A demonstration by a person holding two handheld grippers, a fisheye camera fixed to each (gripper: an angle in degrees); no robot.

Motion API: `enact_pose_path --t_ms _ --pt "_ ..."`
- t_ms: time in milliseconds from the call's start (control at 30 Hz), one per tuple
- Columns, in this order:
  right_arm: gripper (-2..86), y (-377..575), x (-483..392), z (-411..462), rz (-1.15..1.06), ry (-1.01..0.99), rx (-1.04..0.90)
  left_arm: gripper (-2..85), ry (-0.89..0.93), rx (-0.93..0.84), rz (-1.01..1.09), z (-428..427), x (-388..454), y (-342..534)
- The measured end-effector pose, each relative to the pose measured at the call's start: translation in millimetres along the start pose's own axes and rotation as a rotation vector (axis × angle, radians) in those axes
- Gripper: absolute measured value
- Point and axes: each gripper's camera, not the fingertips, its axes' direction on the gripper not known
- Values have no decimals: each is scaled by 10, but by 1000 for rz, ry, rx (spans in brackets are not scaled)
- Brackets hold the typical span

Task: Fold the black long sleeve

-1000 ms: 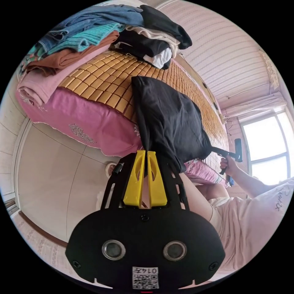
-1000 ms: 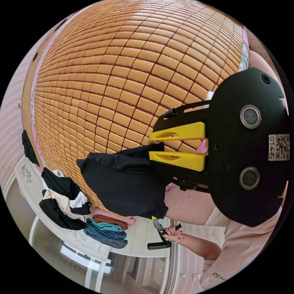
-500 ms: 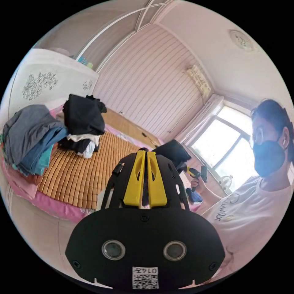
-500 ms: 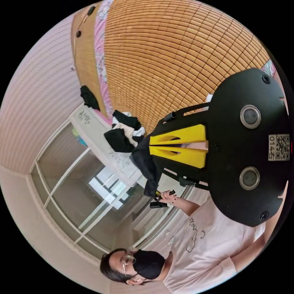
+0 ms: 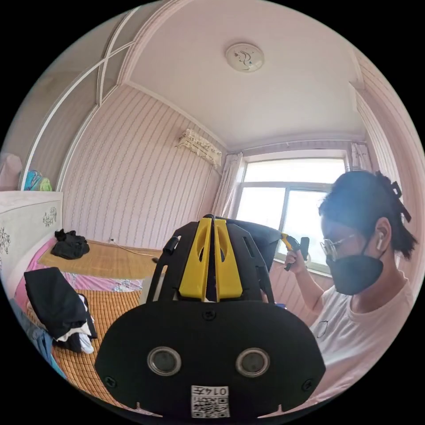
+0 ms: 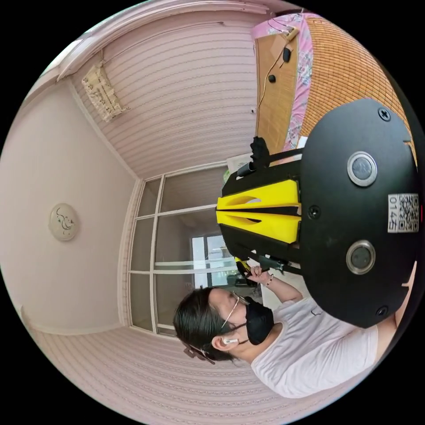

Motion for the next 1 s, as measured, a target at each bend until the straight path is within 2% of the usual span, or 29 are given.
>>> enact_pose_path --t_ms 67,233,300,433,500,567,700,767,933,1000 --pt "-2 -132 331 177 40 43 -64 -9 -111 -63 -14 607 -175 -151" --pt "-3 -347 1413 911 131 357 -224 -8 -264 -159 -137 1803 -638 -293" --pt "-3 -598 1511 926 142 333 -110 -8 -290 -99 -105 1971 -542 -490" --pt "-3 -999 1205 746 -15 282 158 -8 -295 41 -9 2032 -242 -796" --pt "-3 -975 1058 673 -76 254 207 -8 -284 70 14 2035 -183 -756" --pt "-2 -831 970 637 -108 224 187 -9 -273 25 16 2080 -207 -526" --pt "-2 96 967 567 -45 223 0 -9 -269 -154 -22 2204 -412 258" --pt "-2 743 1045 589 33 279 -131 -9 -302 -342 -75 2385 -620 1039" --pt "0 3028 1585 845 504 422 -572 -9 -345 -718 -281 2868 -1067 2785" --pt "0 3658 1703 899 667 428 -660 -9 -388 -854 -303 3016 -1157 3381"
